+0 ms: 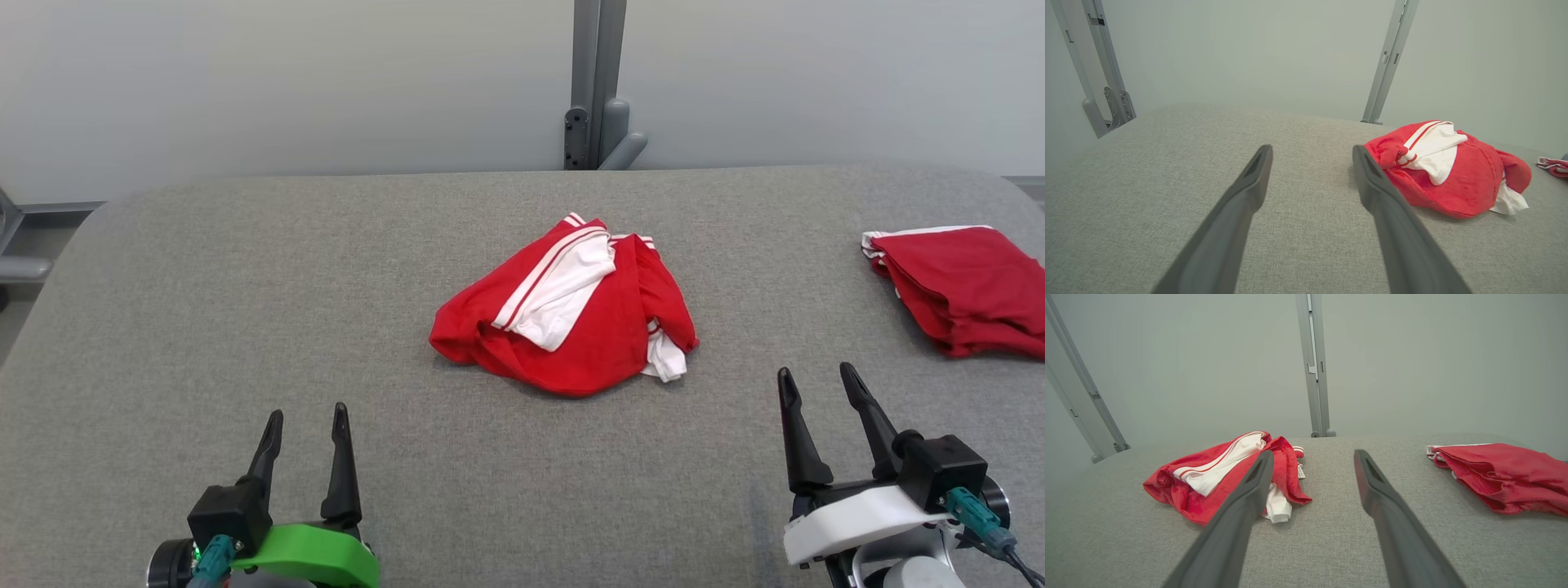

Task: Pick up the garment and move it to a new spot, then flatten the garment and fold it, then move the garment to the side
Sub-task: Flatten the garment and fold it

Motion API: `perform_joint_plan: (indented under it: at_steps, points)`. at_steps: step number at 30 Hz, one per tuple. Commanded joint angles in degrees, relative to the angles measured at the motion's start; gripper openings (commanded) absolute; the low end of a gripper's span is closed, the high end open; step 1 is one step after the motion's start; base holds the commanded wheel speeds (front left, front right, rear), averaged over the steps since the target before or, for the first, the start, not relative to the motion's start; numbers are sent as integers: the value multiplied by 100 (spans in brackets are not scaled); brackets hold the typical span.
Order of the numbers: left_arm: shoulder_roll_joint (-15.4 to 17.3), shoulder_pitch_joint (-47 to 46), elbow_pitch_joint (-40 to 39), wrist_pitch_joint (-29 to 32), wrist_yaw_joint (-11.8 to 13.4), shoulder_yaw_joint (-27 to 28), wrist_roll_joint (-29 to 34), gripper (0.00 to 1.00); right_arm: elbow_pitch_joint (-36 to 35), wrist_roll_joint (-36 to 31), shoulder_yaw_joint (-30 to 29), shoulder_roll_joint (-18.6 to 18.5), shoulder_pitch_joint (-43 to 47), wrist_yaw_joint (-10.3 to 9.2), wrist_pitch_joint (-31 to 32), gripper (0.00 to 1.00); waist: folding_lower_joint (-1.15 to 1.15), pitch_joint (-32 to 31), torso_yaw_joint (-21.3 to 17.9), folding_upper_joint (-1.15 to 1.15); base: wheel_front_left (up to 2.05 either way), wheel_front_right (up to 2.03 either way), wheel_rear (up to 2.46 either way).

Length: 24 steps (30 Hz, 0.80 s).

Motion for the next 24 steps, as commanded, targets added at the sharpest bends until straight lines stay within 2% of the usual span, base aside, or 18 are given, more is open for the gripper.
perform_joint_plan:
  at_steps: [1,14,24]
  points:
    - [-11,-32,12,-18,-24,24,26,100,13,-14,-1,-7,-48,-9,-19,100,0,2,-2,10,0,0,0]
    - [-91,-205,66,-18,-184,-11,187,100,-78,-46,-12,-7,-65,-9,-19,100,0,72,-48,10,0,0,0]
    - [-118,-1235,564,169,-439,-613,397,100,-200,-118,16,-7,-266,-9,-19,100,0,520,-422,10,0,0,0]
